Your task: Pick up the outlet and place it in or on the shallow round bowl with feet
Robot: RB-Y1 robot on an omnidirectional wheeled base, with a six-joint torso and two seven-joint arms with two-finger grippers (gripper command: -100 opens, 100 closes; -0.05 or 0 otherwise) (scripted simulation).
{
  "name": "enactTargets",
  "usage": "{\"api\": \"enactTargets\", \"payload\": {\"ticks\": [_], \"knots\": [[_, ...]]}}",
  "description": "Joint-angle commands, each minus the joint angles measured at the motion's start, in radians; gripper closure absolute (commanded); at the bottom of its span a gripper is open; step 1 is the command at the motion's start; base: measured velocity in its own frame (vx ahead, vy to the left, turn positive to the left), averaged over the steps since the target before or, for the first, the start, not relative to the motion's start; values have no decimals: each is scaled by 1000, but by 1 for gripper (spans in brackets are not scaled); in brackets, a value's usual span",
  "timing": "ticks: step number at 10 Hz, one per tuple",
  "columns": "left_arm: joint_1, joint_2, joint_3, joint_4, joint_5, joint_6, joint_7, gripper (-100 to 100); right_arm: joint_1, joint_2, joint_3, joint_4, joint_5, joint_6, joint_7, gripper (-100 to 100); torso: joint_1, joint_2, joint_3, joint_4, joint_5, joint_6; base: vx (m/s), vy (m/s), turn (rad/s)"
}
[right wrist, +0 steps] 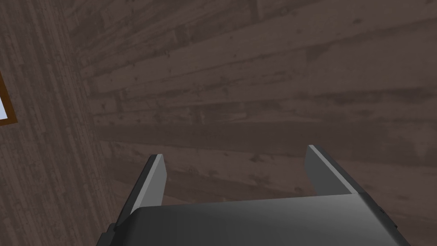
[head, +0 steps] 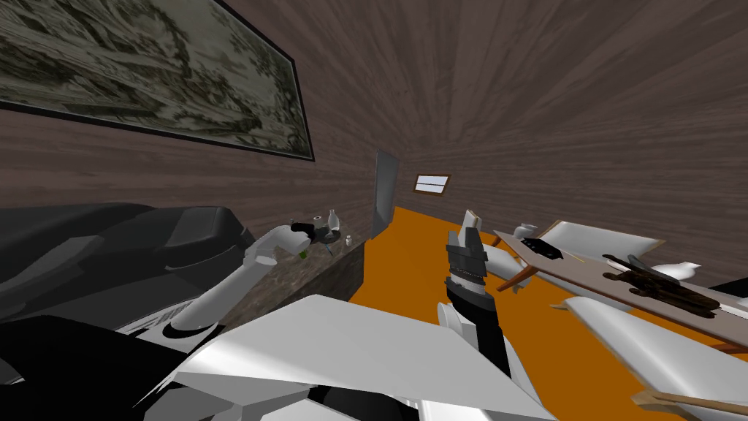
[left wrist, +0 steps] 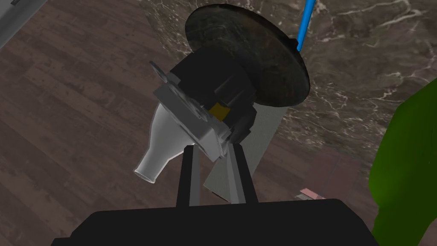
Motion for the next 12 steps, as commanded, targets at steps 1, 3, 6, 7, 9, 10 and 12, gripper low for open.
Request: {"api": "enactTargets", "payload": {"ticks": [1, 3, 6, 7, 9, 10, 12], "knots": [[-14, -1, 0, 32, 2, 28, -16, 100, 0, 0, 0, 0, 0, 0, 0, 0, 0, 0, 0, 0, 0, 0, 95, 10, -40], [-29, -2, 1, 73, 6, 58, -36, 100, 0, 0, 0, 0, 0, 0, 0, 0, 0, 1, 1, 0, 0, 0, 100, -2, -26], [-49, -3, 3, 131, 12, 100, -64, 100, 0, 0, 0, 0, 0, 0, 0, 0, -1, 1, 1, 0, -1, -1, 102, -2, -21], [-55, -3, 4, 147, 15, 111, -71, 100, 0, 0, 0, 0, 0, 0, 0, 0, 0, 2, 1, 1, -1, -1, 88, 11, -14], [-67, -2, 3, 164, 17, 118, -76, 100, 0, 0, 0, 0, 0, 0, 0, 0, -1, 1, 1, 1, -1, -1, 75, 4, -19], [-68, -2, 2, 167, 17, 122, -78, -100, 0, 0, 0, 0, 0, 0, 0, 0, -1, 4, 3, 1, -1, -1, 10, 1, 0], [-68, -2, 2, 167, 17, 122, -78, -100, 0, 0, 0, 0, 0, 0, 0, 0, -2, 8, 5, 2, -1, -1, 0, 0, 0]]}}
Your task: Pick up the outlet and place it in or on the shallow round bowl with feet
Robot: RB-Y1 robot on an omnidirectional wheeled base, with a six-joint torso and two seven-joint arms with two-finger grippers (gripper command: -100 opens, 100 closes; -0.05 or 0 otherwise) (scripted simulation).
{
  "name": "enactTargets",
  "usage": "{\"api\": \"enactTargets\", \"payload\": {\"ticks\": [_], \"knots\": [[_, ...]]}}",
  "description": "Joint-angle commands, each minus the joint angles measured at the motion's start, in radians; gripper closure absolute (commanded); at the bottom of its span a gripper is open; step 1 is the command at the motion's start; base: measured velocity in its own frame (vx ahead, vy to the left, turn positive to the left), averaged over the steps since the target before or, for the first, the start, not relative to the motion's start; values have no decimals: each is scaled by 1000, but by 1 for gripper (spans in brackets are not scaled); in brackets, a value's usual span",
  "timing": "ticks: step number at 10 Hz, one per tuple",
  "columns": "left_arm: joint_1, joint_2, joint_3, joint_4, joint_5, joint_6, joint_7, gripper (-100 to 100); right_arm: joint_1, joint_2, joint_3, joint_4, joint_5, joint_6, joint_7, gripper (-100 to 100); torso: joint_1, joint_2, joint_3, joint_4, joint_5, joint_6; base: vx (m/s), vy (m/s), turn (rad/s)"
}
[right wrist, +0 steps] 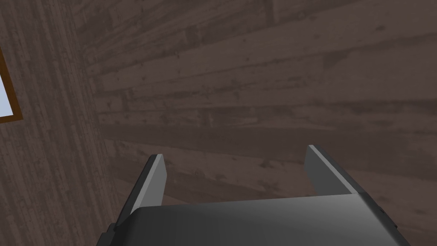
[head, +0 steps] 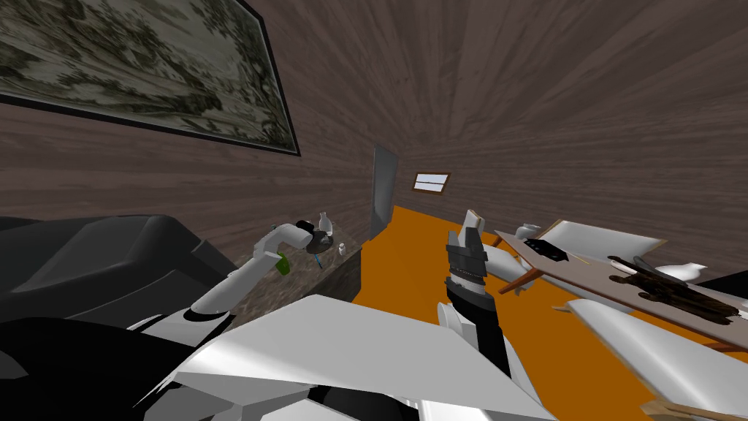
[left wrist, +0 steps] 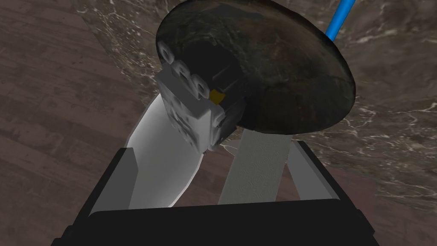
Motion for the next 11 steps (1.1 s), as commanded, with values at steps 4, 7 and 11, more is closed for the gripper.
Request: {"api": "enactTargets", "payload": {"ticks": [4, 7, 11], "knots": [[-4, 10, 13, -34, 19, 37, 5, -100, 0, 0, 0, 0, 0, 0, 0, 0, 0, 0, 0, 0, 0, 0, 5, 2, 11], [-9, 24, 33, -84, 48, 92, 13, -100, 0, 0, 0, 0, 0, 0, 0, 0, 1, -2, -1, 0, 0, 0, 43, 13, 32], [-17, 44, 59, -151, 87, 166, 24, -100, 0, 0, 0, 0, 0, 0, 0, 0, -1, 0, 0, 0, 0, 0, 11, -6, 26]]}}
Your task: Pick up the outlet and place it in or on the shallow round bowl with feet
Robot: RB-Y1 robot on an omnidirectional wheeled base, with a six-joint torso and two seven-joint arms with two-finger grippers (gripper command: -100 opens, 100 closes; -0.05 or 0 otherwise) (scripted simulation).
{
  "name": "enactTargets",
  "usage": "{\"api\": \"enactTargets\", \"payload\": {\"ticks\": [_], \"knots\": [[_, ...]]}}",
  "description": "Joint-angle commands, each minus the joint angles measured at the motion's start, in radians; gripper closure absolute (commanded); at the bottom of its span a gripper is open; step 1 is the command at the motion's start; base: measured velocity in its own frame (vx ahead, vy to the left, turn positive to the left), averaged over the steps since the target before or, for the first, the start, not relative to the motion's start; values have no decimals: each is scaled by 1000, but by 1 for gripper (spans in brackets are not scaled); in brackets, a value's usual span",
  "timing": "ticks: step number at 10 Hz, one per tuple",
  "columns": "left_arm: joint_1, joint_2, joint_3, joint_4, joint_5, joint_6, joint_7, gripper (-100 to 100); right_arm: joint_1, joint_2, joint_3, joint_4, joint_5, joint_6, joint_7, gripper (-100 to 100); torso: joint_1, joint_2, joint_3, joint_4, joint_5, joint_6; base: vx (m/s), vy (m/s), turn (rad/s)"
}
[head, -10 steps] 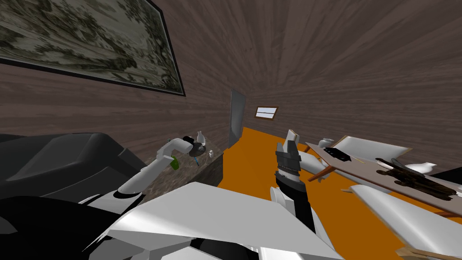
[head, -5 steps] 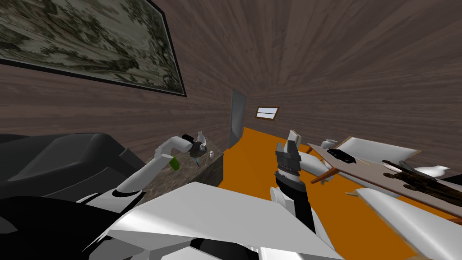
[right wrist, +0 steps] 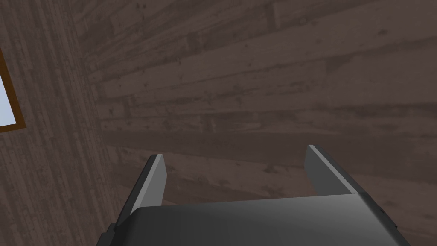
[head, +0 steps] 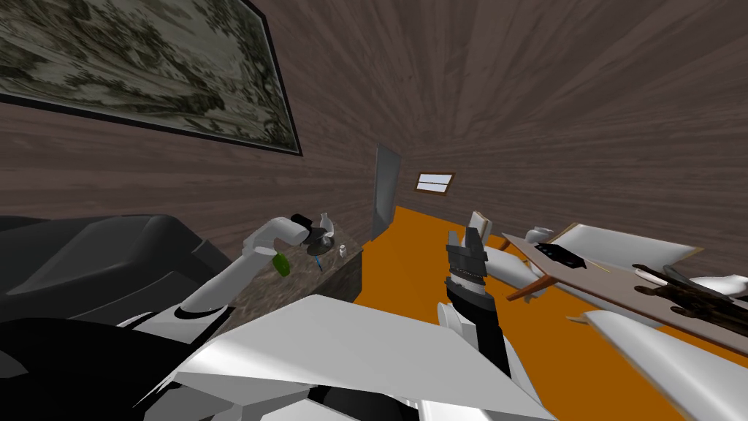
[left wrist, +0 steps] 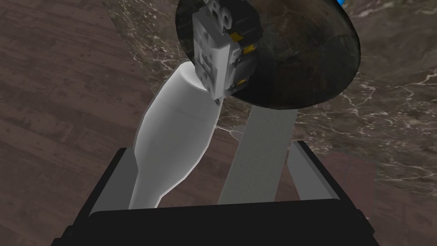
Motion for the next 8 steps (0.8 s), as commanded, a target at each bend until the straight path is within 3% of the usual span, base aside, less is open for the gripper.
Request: {"api": "enactTargets", "payload": {"ticks": [1, 2, 3, 8], "knots": [[-4, 9, 12, -25, 17, 31, 3, -100, 0, 0, 0, 0, 0, 0, 0, 0, 0, 0, 0, 0, 0, 0, 11, -12, 37], [-3, 6, 8, -15, 11, 18, 2, -100, 0, 0, 0, 0, 0, 0, 0, 0, 0, 0, 0, 0, 0, 0, 5, -6, 10], [-4, 7, 9, -16, 13, 22, 2, 0, 0, 0, 0, 0, 0, 0, 0, 0, 0, 0, 0, 0, 0, 0, 0, 0, 0], [-4, 7, 9, -16, 13, 22, 2, 0, 0, 0, 0, 0, 0, 0, 0, 0, 1, 0, 0, 0, 0, 0, 0, 0, 0]]}}
